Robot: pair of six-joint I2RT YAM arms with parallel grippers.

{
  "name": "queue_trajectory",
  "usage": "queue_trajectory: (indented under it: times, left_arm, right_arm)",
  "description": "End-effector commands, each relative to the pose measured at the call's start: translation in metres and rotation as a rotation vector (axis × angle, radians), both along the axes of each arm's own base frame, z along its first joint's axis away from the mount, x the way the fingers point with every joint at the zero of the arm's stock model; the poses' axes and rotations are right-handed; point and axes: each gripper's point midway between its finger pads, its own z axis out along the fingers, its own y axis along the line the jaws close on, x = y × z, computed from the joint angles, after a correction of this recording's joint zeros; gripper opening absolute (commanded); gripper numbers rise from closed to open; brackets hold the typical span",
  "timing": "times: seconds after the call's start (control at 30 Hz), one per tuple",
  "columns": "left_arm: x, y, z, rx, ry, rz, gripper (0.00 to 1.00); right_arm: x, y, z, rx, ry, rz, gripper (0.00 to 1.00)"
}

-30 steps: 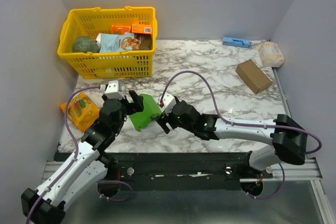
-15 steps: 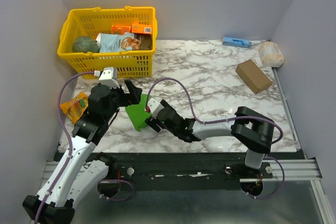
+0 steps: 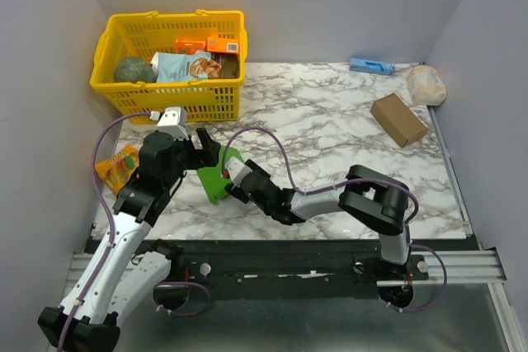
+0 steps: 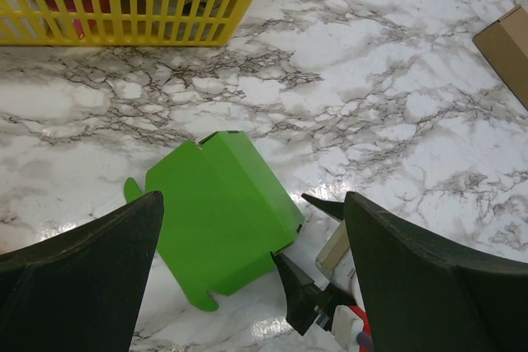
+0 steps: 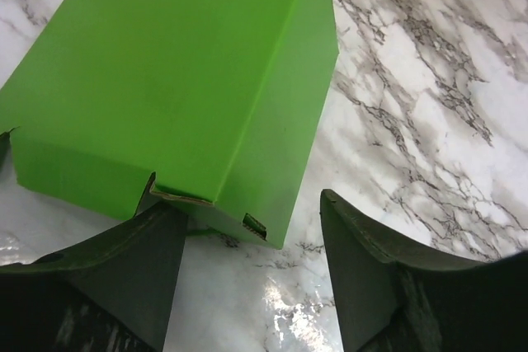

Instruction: Fold the paper box

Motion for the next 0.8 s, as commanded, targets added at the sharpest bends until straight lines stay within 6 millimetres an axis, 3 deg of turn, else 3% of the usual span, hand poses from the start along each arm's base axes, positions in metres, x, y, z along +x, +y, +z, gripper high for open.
queue_trajectory:
  times: [0.0,0.2,0.47,0.53,0.6,0.67,0.73,0.77]
  left_arm:
    - [0.0,0.0,-0.005,0.018,0.008,-0.021,0.99]
    - [0.0,-0.002,-0.005,0.009,0.009,-0.04,0.99]
    - [0.001,-0.002,0.0,-0.004,-0.006,-0.046,0.99]
    - [0.001,-0.002,0.004,-0.011,-0.012,-0.046,0.99]
    - [0.0,-0.003,0.009,-0.021,-0.023,-0.05,0.99]
    - [0.0,-0.003,0.016,-0.028,-0.035,-0.051,0.99]
    - [-0.001,-0.005,0.025,-0.04,-0.054,-0.057,0.99]
    - [-0.001,-0.005,0.028,-0.042,-0.058,-0.062,0.99]
  right_arm:
    - [0.013,0.005,0.012,0.043,-0.097,-0.057,0.65]
    - [0.01,0.013,0.02,0.07,-0.12,0.001,0.46]
    - [-0.004,0.018,0.031,0.133,-0.1,0.087,0.34]
    - [-0.01,0.019,0.037,0.162,-0.065,0.111,0.31]
    - [-0.021,0.011,0.032,0.189,0.01,0.117,0.3]
    - [-0.033,0.009,0.045,0.27,0.091,0.137,0.3]
    - [-0.045,-0.004,0.034,0.272,0.206,0.152,0.3]
    - [-0.049,-0.007,0.046,0.332,0.265,0.131,0.3]
